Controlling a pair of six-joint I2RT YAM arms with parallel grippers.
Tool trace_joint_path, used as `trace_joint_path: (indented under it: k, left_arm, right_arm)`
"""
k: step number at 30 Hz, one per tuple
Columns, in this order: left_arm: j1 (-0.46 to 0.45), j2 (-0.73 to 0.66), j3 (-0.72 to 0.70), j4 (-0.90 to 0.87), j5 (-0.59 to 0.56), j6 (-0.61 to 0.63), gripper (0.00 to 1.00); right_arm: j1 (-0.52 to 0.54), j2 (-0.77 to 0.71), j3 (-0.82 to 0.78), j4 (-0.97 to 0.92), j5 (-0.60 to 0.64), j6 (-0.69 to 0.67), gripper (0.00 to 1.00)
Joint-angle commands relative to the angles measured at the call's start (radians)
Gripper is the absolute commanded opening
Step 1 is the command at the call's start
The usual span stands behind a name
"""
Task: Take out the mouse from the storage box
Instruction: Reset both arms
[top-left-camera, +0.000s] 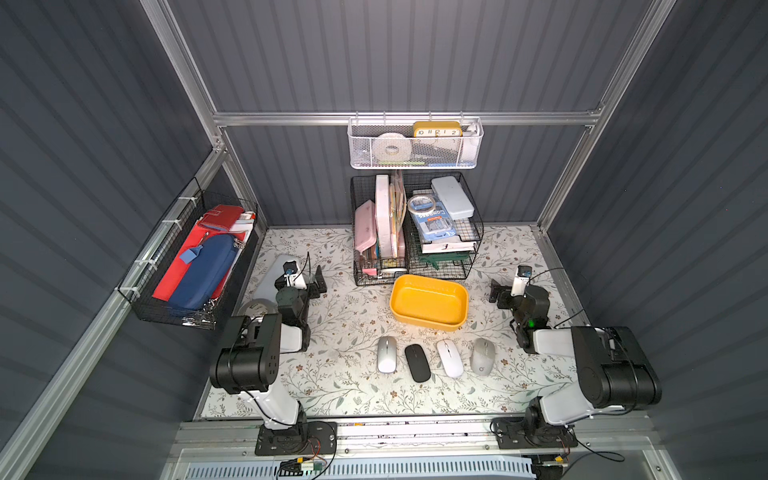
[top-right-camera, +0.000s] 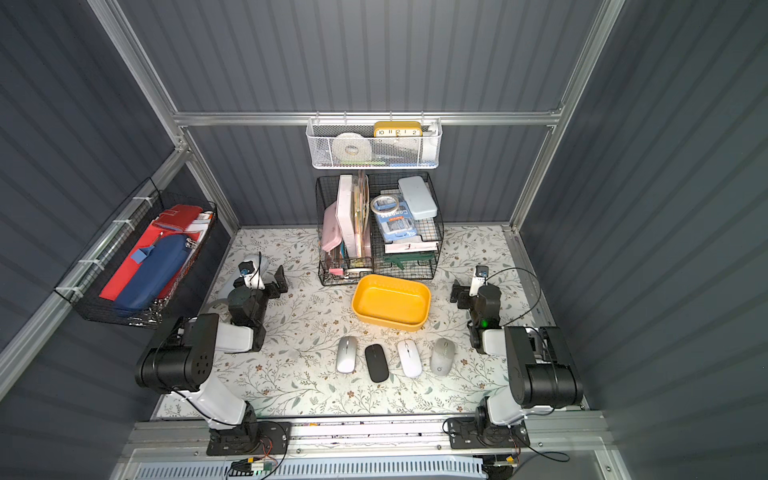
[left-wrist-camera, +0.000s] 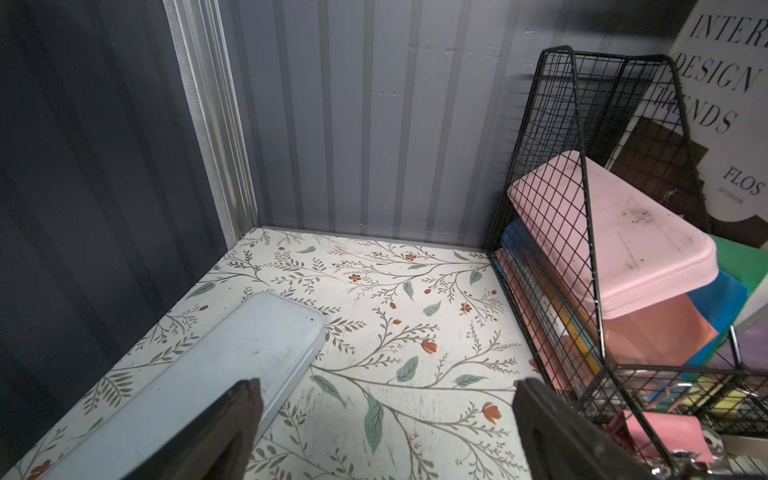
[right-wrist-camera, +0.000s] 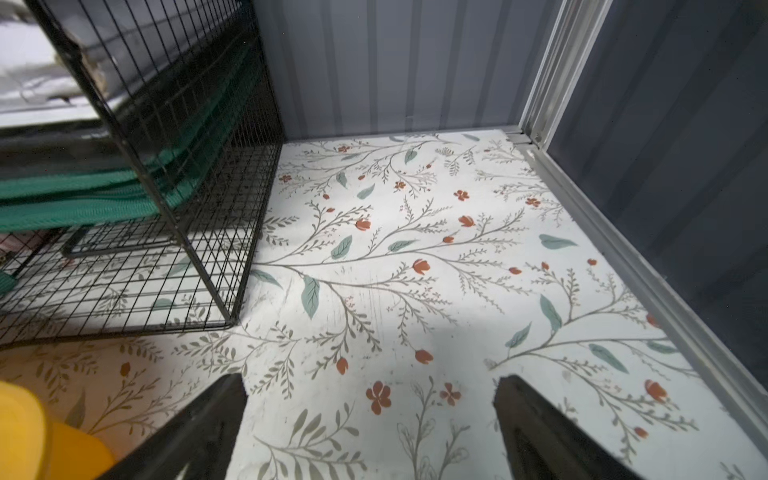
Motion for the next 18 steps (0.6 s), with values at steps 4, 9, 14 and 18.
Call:
trace_joint_path:
  k: [4,9,14,18]
  left_arm:
    - [0.003,0.003,0.009,0.006,0.009,0.012,0.99]
    - [0.002,0.003,0.009,0.007,0.011,0.012,0.99]
    - [0.002,0.004,0.009,0.006,0.011,0.012,0.99]
    - [0.002,0.004,0.009,0.007,0.01,0.012,0.99]
  right_arm:
    - [-0.003,0.018,-0.009,0.101,-0.003,0.004,0.99]
    - [-0.004,0.02,-0.008,0.099,-0.003,0.006,0.99]
    - [-0.004,0.02,-0.008,0.1,-0.003,0.007,0.99]
    - [-0.004,0.02,-0.008,0.099,-0.004,0.006,0.99]
